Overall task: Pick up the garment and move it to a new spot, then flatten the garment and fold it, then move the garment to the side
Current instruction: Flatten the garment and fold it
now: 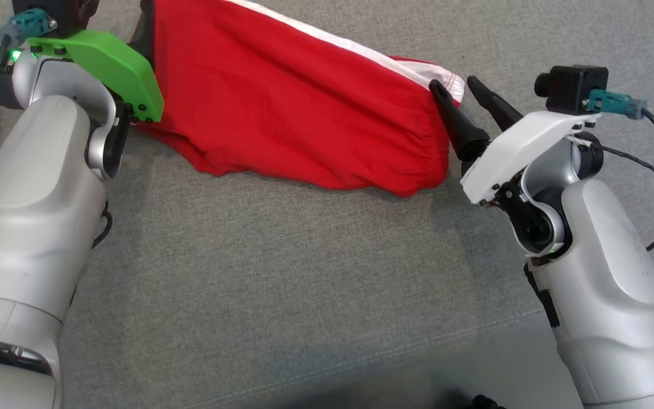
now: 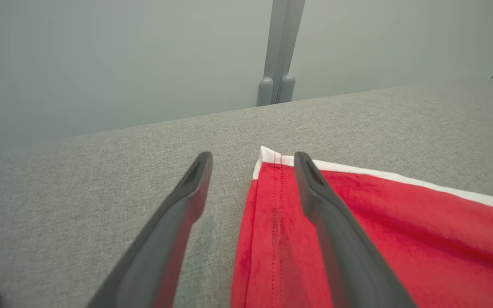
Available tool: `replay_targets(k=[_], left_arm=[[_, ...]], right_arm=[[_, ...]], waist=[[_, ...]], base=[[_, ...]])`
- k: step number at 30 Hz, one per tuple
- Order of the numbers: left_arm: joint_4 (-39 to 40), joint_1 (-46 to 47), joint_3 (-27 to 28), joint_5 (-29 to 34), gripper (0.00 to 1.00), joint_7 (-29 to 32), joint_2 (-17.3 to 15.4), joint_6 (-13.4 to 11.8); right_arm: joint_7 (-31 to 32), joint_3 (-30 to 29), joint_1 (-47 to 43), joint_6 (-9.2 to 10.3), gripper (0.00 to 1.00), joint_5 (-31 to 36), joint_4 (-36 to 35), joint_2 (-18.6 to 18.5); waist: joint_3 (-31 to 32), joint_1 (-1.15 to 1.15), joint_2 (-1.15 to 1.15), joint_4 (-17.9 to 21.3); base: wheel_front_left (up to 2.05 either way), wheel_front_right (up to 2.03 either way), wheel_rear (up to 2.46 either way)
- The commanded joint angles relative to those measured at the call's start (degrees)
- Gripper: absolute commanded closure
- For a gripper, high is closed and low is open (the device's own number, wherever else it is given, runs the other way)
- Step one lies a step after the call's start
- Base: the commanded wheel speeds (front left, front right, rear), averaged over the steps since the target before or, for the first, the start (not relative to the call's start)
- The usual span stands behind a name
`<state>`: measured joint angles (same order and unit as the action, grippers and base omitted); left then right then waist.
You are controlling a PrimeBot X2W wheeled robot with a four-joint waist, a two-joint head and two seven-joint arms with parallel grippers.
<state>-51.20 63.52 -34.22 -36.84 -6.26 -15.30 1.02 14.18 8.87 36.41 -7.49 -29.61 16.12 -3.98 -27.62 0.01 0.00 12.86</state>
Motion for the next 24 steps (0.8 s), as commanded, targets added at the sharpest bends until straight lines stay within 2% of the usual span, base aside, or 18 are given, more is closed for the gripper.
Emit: replay_targets(k=[1, 6, 10, 20, 24], left_arm=[[-0.72, -1.14, -0.25, -0.09, 0.0, -0.62, -0.15, 0.48], [-2.03, -3.01, -0.9, -0.02, 0.0, -1.39, -0.16, 0.82], [-2.87, -5.42, -1.7, 0.2, 0.0, -2.03, -0.48, 1.06], [-5.6, -10.68, -3.39, -0.1, 0.0, -0.32, -0.94, 0.7], [-6.42, -12.05, -3.9, -0.49, 0.0, 0.95, -0.99, 0.9]], right_arm=[[-0.81, -0.77, -2.07, 0.0, 0.0, 0.43, -0.71, -0.3], [-3.38, -2.85, -5.82, 0.0, 0.0, 2.32, -3.63, -0.81], [-7.92, -4.95, -10.93, 0.0, 0.0, 4.93, -7.24, -0.37], [-22.73, -3.24, -23.64, 0.0, 0.0, 15.0, -16.91, 0.65], [-25.6, -3.13, -28.4, 0.0, 0.0, 16.0, -18.2, 0.92]], waist=[[1.4, -0.01, 0.0, -0.82], [3.48, -0.01, 0.0, -1.53], [5.57, -0.01, 0.0, -1.77], [9.15, -0.01, 0.0, -0.86], [9.83, -0.01, 0.0, -0.13]], base=[[0.0, 0.0, 0.0], [0.0, 0.0, 0.0], [0.0, 0.0, 0.0], [0.0, 0.0, 0.0], [0.0, 0.0, 0.0]])
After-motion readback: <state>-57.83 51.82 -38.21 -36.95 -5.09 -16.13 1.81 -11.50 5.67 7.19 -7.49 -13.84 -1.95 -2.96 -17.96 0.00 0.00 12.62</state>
